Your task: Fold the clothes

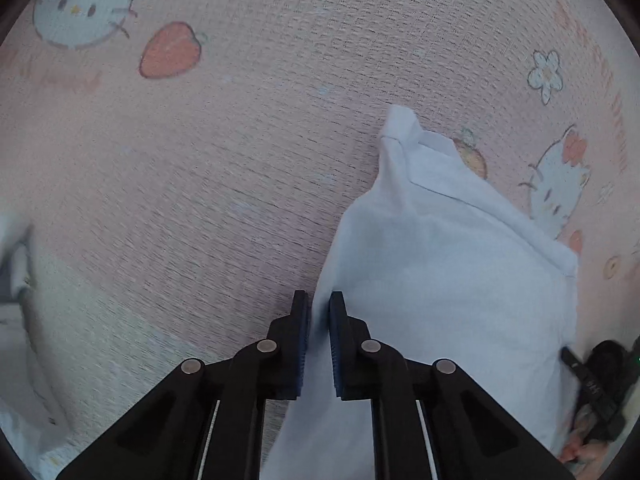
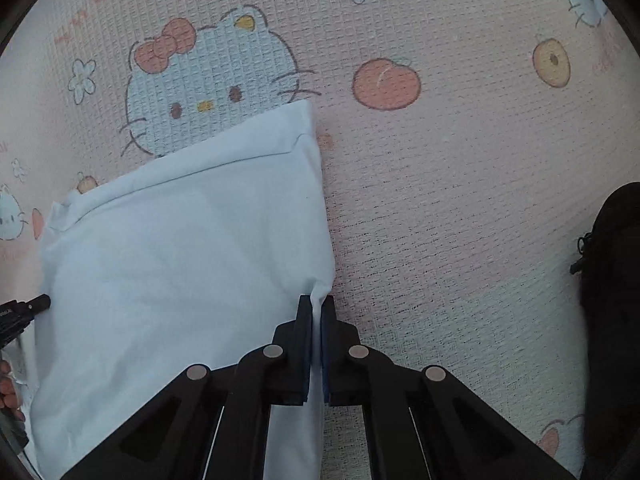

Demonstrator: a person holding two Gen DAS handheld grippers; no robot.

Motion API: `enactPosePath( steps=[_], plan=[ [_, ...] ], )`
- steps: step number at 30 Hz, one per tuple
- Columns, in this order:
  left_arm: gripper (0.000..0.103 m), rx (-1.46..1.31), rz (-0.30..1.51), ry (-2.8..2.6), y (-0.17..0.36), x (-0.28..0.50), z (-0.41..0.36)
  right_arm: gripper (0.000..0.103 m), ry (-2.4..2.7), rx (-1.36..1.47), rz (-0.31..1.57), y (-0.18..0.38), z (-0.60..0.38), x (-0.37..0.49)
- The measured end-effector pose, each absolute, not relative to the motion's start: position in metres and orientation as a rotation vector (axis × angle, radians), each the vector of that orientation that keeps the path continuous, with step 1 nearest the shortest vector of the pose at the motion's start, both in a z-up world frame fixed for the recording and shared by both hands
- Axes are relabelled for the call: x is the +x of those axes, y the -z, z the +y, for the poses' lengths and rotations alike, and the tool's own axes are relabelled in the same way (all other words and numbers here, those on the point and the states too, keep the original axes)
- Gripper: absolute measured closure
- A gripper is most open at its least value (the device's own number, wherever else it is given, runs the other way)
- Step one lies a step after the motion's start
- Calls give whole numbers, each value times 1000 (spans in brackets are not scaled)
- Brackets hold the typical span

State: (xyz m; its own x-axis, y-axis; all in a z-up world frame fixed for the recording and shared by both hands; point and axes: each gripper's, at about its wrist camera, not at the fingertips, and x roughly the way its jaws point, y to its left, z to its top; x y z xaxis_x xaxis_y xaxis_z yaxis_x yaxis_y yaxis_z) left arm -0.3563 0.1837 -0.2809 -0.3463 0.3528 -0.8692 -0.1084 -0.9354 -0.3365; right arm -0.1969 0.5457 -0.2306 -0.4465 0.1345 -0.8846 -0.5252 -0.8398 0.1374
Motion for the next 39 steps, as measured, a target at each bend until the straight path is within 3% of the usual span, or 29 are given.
enactPosePath(
  steps=[5,7,8,10,13,15,16,23,28,33,39],
  plan=[
    [93,-1550,-104,-2364,274,-348,198,102,-2317,-1367,481,230,540,-197],
    [93,-1562,-146,-2332,273,-346,197,89,-2340,-1381,509,229,539,-192],
    [92,-1587,-233,-2303,274,-346,191,84,-2351,-1390,527,228,539,-190],
    [90,-1630,-525,-2198,276,-346,174,60,-2358,-1395,616,225,542,-182],
    [78,-1613,-894,-2071,278,-337,149,51,-2365,-1399,741,220,546,-173],
    [47,-1602,-936,-2082,276,-328,141,51,-2349,-1423,772,220,547,-166],
    [44,-1601,-921,-2094,275,-323,138,51,-2341,-1435,787,220,547,-163],
    [44,-1651,-790,-2044,280,-287,131,51,-2279,-1520,895,221,549,-140],
    [44,-1648,-755,-2067,280,-270,135,51,-2305,-1613,778,223,533,-128],
    [44,-1661,-774,-2078,276,-258,126,51,-2294,-1610,834,226,535,-107],
    [44,-1674,-443,-2183,264,-245,149,51,-2299,-1581,918,228,540,-91]
  ],
)
